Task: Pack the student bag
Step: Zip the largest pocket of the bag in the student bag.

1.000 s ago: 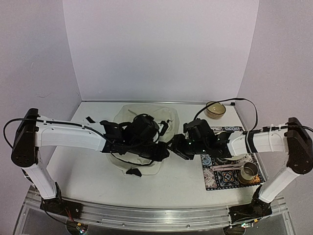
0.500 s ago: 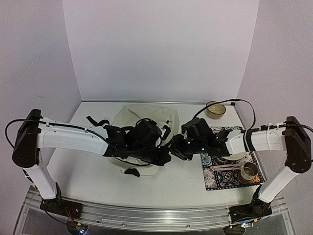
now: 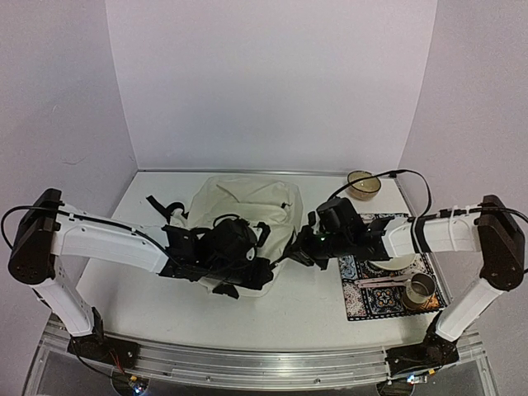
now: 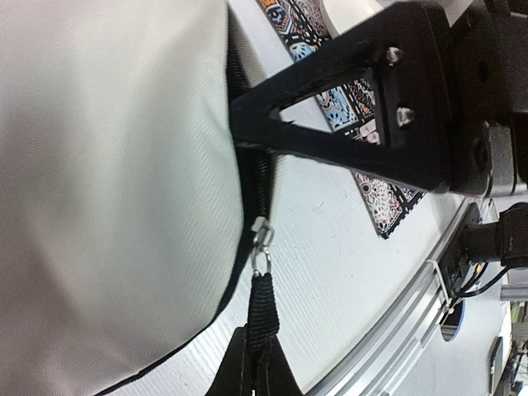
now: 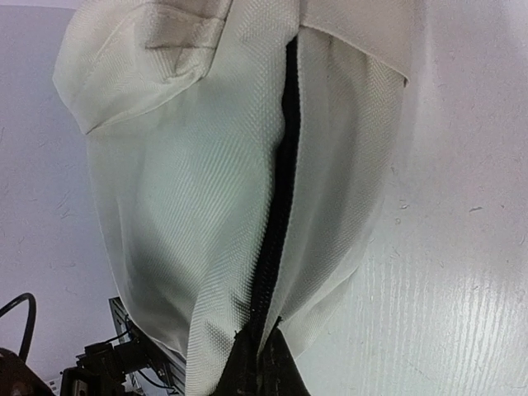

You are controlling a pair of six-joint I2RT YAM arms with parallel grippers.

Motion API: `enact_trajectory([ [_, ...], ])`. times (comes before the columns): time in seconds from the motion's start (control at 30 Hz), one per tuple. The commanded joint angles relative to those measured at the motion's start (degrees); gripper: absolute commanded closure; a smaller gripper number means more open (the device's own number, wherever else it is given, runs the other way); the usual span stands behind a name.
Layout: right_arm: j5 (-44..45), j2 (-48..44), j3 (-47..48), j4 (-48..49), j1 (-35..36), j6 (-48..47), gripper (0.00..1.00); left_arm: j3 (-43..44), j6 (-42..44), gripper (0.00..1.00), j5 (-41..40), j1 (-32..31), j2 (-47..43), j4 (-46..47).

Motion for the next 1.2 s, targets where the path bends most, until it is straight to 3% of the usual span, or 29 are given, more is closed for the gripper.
enact_trajectory([
  [0.0, 4.74, -3.64, -1.06, -4.11, -6.44, -3.23, 1.00, -5.19, -4.51, 1.00, -1.85, -0.85, -6.65, -2.85],
  [0.43, 3.73, -6.22, -1.13, -9.21, -13.92, -7.65, 1.00, -13.63, -10.80, 1.00, -6.12, -0.86, -16.02, -12.83],
  [0.67, -2.64, -3.53, 2.47, -9.02, -12.19, -9.99, 1.00, -3.50, -5.05, 1.00, -4.69, -2.58, -10.63, -9.87],
  [0.8, -0.96, -4.40, 0.87, -10.35, -12.54, -11.19, 1.00, -2.14, -5.10, 1.00, -11.66, -1.56, -10.37, -15.62],
  [0.93, -0.10, -6.51, -1.32, -11.53, -15.98, -11.86, 1.00, -5.47, -8.17, 1.00, -14.28, -0.24, -13.42, -21.98],
  [1.17, -0.26, -5.74, 2.07, -13.48, -20.88, -13.85, 1.00, -16.02, -14.80, 1.00, -9.43, -0.26, -24.31, -22.51],
])
